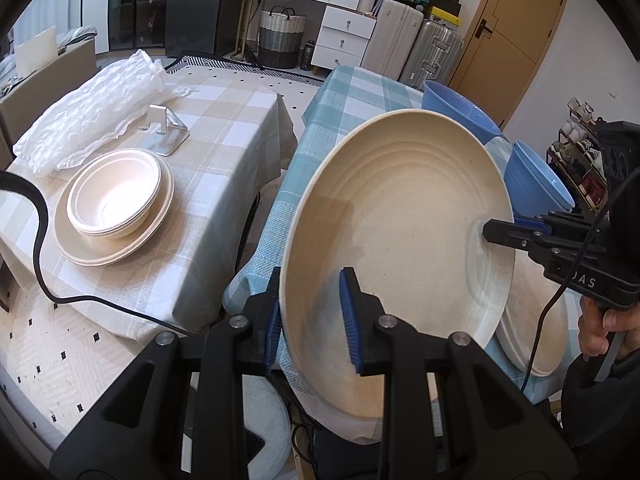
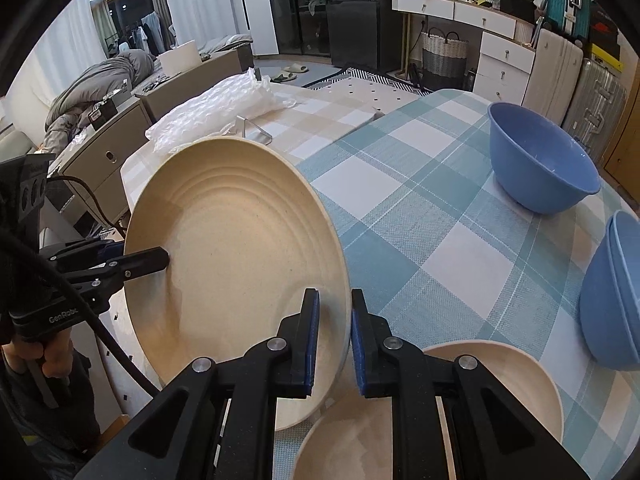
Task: Organize plates and bowls
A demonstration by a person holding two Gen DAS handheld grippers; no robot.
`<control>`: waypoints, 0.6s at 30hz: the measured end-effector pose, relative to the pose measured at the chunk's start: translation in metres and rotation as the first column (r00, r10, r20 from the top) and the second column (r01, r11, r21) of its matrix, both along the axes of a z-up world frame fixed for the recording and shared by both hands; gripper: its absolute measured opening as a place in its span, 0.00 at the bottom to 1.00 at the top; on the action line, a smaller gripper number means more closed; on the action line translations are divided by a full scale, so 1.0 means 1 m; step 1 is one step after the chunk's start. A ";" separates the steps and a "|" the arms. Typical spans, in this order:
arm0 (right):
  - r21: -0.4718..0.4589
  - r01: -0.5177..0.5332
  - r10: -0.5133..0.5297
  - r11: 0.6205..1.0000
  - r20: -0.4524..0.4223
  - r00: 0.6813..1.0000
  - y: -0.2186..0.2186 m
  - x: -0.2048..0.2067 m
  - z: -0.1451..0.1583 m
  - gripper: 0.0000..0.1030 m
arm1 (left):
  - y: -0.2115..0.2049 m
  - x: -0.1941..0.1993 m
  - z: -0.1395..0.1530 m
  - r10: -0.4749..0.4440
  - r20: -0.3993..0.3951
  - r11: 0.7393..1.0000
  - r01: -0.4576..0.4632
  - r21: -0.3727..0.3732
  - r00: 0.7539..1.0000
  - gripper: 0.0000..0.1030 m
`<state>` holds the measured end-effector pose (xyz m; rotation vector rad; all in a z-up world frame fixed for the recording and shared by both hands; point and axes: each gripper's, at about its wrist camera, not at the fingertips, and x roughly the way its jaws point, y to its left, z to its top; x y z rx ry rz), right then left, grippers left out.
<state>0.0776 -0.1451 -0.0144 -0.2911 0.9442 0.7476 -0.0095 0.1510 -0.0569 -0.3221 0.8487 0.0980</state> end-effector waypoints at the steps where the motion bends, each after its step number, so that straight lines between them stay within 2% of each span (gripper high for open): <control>1: 0.006 0.005 -0.005 1.000 0.002 1.000 -0.003 -0.001 0.002 0.15 | -0.002 0.001 0.001 -0.005 0.002 1.000 0.005 0.003 1.000 0.22; 18: 0.077 0.072 -0.075 0.994 0.040 0.996 -0.043 -0.018 0.036 0.15 | -0.032 0.001 0.039 -0.064 0.061 0.997 0.062 0.036 0.996 0.23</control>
